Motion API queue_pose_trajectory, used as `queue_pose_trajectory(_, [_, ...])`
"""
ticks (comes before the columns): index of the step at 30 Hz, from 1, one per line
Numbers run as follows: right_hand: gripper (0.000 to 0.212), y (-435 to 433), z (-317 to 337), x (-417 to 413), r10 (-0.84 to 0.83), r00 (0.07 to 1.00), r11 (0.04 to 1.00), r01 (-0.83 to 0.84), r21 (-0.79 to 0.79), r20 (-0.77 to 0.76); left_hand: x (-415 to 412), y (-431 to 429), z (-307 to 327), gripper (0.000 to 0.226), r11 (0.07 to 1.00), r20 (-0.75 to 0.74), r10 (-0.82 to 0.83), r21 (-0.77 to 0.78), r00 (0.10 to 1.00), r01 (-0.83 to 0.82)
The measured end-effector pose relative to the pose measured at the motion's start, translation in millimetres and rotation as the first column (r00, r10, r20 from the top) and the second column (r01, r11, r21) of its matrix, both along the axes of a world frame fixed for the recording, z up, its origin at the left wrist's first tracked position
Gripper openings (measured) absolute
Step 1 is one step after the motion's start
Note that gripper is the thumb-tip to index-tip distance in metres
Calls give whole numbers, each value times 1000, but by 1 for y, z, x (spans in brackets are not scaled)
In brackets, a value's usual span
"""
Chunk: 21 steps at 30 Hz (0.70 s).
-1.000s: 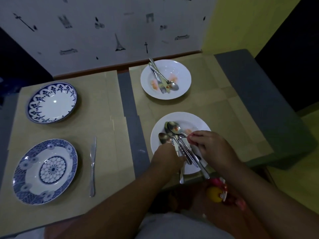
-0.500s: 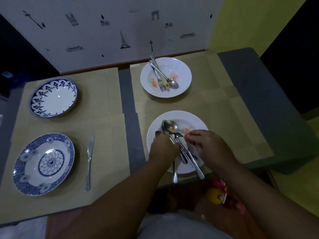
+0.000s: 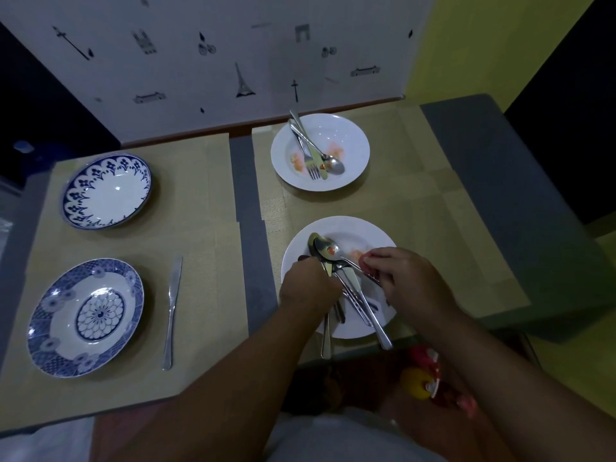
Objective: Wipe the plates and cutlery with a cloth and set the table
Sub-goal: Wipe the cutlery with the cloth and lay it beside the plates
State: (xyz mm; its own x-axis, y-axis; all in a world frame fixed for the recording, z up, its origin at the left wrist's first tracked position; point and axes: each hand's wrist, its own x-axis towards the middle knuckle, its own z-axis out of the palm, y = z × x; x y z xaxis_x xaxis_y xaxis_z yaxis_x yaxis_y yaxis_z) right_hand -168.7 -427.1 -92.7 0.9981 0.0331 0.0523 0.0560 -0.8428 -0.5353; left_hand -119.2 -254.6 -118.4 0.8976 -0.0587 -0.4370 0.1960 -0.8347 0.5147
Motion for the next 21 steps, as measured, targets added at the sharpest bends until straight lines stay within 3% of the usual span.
queue_pose_trajectory(9, [27,7,5,6,21,1000,1000,-21,11,-2,6,13,9,12,993,-87,88,-74,992,-94])
queue_pose_trajectory(15, [35,16,13,13,-7,1000,996,5,87,15,2,44,18,30,964,-127,205,-143,971,-222])
queue_pose_trajectory(21, [37,49,22,23,85,995,989,-91,120,61,-19,65,34,26,897,-196,227,-338,954,-283])
